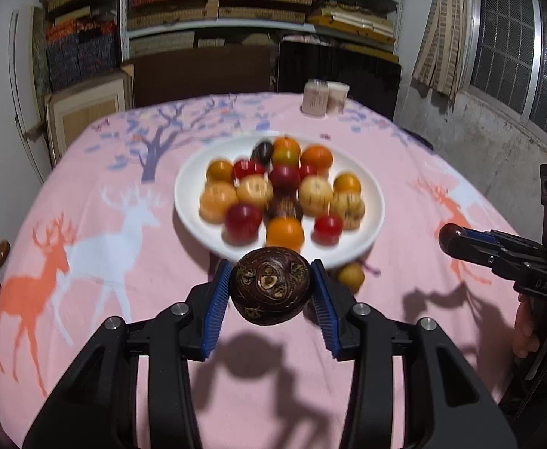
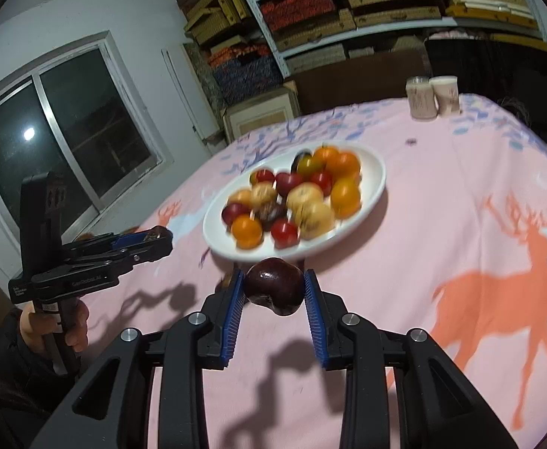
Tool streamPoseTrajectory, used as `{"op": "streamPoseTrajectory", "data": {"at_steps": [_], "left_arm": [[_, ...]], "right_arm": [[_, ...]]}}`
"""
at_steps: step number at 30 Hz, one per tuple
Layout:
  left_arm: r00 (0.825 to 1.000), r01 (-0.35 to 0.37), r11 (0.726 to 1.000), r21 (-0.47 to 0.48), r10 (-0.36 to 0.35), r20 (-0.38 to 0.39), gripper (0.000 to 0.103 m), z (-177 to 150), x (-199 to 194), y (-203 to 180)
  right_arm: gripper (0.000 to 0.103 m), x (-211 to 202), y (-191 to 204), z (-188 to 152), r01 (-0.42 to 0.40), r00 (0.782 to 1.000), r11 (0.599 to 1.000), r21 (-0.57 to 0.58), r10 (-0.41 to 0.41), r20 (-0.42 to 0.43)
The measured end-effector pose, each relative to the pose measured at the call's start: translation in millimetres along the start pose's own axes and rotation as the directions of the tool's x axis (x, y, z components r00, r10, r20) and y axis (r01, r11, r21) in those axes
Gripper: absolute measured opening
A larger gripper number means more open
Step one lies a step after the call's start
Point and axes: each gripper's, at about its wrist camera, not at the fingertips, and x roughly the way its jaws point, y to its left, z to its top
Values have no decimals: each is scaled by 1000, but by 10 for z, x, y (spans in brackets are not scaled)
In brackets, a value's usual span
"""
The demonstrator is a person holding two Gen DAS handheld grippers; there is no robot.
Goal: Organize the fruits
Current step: 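Lower the dark brown fruit onto the plate with left tool while right tool places the dark red fruit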
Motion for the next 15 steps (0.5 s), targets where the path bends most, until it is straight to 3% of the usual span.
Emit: {"op": "streamPoseTrajectory", "data": {"at_steps": [8,15], "left_arm": [[1000,-23,999,36,22,18,42,700,444,-60],[999,-30,999,14,30,-28,42,819,883,93]], "right_arm": [[32,440,41,825,78,997,992,-97,-75,34],[32,834,-105,977,110,994,986,-126,-109,17]]}}
